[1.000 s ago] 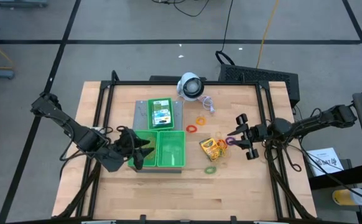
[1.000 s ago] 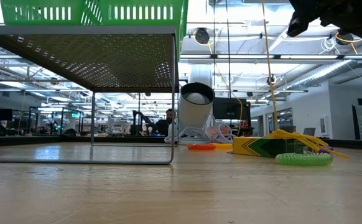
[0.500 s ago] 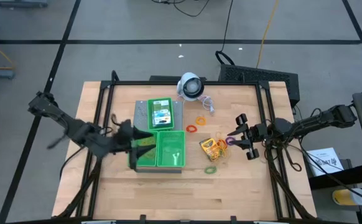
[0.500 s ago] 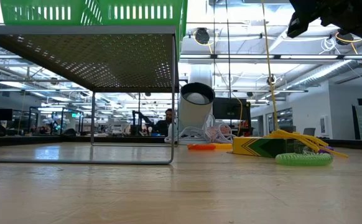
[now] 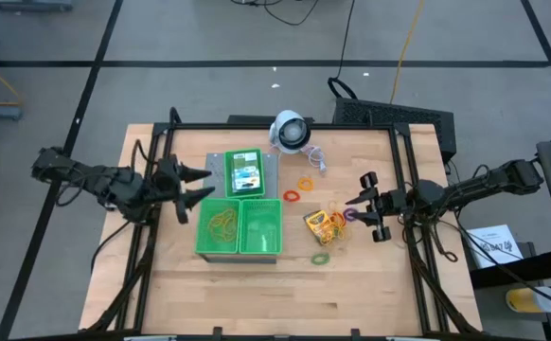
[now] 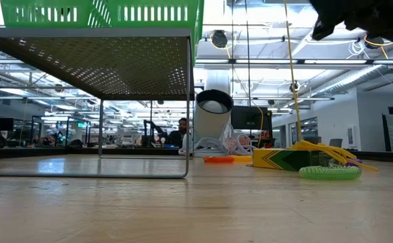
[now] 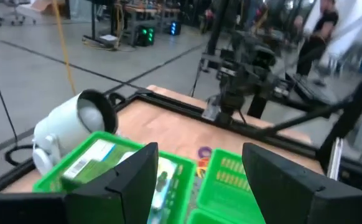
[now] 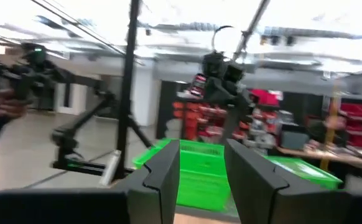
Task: Pick & Place Office Desk Supplies
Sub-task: Put the yellow rubber band into the bottom left green basket on the shelf
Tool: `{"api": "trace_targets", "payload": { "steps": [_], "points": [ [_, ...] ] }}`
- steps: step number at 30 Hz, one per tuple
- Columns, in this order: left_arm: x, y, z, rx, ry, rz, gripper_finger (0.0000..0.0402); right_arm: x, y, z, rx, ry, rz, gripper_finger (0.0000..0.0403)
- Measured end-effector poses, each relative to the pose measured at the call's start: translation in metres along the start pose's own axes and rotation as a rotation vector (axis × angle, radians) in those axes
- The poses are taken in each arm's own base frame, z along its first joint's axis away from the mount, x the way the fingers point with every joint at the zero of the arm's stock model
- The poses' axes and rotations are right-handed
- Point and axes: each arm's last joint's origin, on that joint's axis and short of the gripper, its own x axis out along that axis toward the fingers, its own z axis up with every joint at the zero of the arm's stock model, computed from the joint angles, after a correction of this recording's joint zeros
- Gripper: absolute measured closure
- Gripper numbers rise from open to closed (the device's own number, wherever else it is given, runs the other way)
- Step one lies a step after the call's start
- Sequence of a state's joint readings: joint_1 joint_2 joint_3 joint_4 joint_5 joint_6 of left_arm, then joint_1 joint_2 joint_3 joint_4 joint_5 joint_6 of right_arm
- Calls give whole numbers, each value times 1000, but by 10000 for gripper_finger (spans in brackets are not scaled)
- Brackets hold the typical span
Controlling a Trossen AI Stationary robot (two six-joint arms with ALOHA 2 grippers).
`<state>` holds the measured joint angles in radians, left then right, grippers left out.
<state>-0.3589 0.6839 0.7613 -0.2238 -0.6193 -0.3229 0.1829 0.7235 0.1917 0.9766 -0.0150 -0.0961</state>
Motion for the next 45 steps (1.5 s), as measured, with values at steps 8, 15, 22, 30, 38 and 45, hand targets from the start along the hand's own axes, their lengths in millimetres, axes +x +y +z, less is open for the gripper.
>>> {"api": "trace_targets", "payload": {
  "steps": [8, 15, 22, 30, 38, 45],
  "points": [
    [-14, 40, -36, -31, -106, -66, 158, -1, -3, -8, -37, 97, -121, 287],
    [-21, 54, -56, 6, -126, -62, 158, 3, 2, -20, -12, 285, -189, 287],
    [-30, 60, -62, -5, -177, -75, 158, 23, 19, -26, 13, 736, -198, 286],
    [-24, 60, -66, 61, -150, -26, 158, 9, 33, -50, 66, 1144, -141, 287],
    [-18, 59, -68, 133, -131, 15, 158, -12, 35, -75, 156, 1275, -243, 287],
    [-19, 59, -68, 120, -132, 16, 158, -32, 35, -100, 175, 1256, -257, 287]
  ]
}}
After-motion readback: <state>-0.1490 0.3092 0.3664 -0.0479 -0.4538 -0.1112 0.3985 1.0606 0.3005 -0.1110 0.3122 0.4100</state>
